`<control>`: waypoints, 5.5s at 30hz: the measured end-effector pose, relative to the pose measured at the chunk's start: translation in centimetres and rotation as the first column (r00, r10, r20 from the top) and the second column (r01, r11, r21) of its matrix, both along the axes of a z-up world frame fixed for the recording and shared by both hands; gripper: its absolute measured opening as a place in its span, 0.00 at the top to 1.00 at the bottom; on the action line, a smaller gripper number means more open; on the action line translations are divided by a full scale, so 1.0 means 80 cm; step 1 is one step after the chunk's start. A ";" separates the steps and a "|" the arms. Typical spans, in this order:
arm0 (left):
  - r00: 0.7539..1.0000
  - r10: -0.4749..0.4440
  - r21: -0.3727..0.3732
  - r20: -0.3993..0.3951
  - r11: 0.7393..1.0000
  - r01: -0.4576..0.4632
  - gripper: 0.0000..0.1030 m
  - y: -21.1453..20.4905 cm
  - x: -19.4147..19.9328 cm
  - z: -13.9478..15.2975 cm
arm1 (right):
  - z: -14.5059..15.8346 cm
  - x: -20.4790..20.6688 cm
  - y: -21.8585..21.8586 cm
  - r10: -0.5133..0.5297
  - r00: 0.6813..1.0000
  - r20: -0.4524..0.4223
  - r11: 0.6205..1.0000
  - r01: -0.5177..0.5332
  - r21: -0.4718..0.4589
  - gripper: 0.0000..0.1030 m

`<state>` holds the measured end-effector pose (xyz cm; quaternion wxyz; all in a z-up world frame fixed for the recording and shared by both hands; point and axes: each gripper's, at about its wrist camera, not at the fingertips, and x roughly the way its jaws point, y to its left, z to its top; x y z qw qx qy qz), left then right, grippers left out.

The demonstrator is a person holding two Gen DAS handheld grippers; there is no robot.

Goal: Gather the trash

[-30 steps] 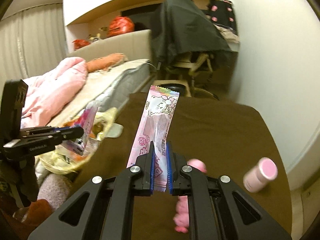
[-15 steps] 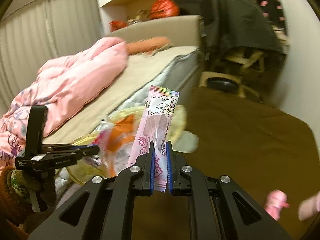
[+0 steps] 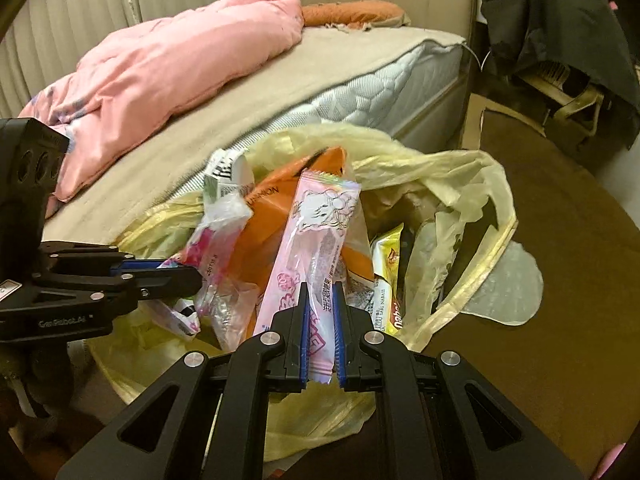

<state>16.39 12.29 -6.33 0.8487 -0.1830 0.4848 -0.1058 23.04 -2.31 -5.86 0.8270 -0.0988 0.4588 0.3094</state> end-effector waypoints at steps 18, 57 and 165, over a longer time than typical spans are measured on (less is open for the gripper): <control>0.999 0.047 -0.014 0.011 0.999 -0.047 0.74 0.013 -0.008 0.006 | -0.011 0.009 -0.009 -0.018 0.999 -0.050 1.000 0.018 -0.004 0.88; 0.922 -0.011 0.214 0.386 0.974 -0.078 0.41 -0.086 -0.178 0.111 | 0.114 -0.265 -0.142 -0.420 0.851 0.315 0.907 0.401 0.127 0.46; 0.924 -0.043 0.308 0.381 0.948 -0.083 0.41 -0.120 -0.221 0.108 | 0.107 -0.313 -0.159 -0.528 0.798 0.291 0.849 0.505 0.154 0.40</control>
